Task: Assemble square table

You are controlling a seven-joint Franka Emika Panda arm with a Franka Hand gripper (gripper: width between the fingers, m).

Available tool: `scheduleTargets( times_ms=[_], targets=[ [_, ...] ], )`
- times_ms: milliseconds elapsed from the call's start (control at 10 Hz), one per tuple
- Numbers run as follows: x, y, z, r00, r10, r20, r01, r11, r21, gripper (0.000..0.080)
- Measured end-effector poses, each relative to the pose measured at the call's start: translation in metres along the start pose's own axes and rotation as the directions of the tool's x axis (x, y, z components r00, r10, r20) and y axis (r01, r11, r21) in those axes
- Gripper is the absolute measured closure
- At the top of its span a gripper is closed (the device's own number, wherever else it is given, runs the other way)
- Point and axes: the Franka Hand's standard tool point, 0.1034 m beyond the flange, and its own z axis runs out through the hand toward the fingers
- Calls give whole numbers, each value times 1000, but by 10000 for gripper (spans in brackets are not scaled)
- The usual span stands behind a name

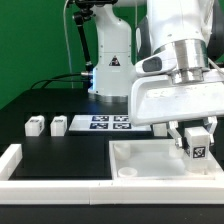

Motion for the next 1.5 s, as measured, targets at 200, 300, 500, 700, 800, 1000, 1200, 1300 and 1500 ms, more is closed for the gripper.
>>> scheduleTargets(
  times_ms=[200, 300, 500, 700, 800, 1000, 1200, 1300, 1500],
  targets=[
    [0, -1, 1, 1000, 4, -25, -4, 1000, -2, 509],
    [0, -1, 1, 1000, 3, -25, -3, 1000, -2, 509],
    [0, 0, 1, 1000, 2, -25, -2, 1000, -3, 410],
    [0, 0, 1, 1000, 0, -25, -1, 1000, -3, 273],
    [0, 0, 1, 1000, 0, -25, 0, 1000, -3, 176],
    [0, 0, 1, 1000, -1, -25, 1, 1000, -3, 158],
    [0, 0, 1, 1000, -2, -25, 2, 1000, -3, 150],
    [0, 0, 1, 1000, -2, -25, 2, 1000, -3, 150],
    [6, 1, -5, 1000, -1, 23, 1, 1000, 1, 150]
  ],
)
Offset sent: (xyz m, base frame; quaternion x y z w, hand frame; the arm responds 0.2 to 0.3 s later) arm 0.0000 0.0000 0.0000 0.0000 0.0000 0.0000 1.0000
